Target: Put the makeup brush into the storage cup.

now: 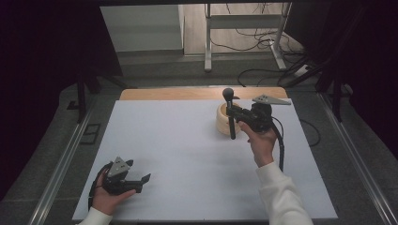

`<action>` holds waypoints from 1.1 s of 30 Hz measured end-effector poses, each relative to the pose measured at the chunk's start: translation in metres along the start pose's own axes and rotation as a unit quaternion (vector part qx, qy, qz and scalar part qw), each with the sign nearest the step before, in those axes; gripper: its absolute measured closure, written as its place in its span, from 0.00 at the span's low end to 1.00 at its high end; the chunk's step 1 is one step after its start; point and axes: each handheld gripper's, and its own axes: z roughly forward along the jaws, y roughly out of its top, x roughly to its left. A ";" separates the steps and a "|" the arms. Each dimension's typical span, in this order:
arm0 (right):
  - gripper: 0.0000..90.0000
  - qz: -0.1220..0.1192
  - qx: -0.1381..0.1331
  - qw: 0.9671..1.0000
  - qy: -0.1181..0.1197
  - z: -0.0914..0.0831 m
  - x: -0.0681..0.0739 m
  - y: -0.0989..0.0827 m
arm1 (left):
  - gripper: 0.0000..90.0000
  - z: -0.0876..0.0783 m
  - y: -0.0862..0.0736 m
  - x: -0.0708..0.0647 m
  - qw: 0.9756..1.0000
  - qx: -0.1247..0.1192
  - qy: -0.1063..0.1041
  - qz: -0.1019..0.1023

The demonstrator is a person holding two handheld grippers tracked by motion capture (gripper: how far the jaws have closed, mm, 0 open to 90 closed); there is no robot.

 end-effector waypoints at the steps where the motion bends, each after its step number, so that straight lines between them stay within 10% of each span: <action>1: 0.80 0.004 -0.001 1.000 -0.001 0.001 -0.001 0.001 | 0.15 0.000 0.000 0.000 1.000 -0.001 0.000 -0.001; 33: 0.80 0.019 -0.020 0.999 -0.025 0.013 -0.014 0.021 | 0.15 0.000 0.000 0.001 1.000 -0.001 0.000 -0.002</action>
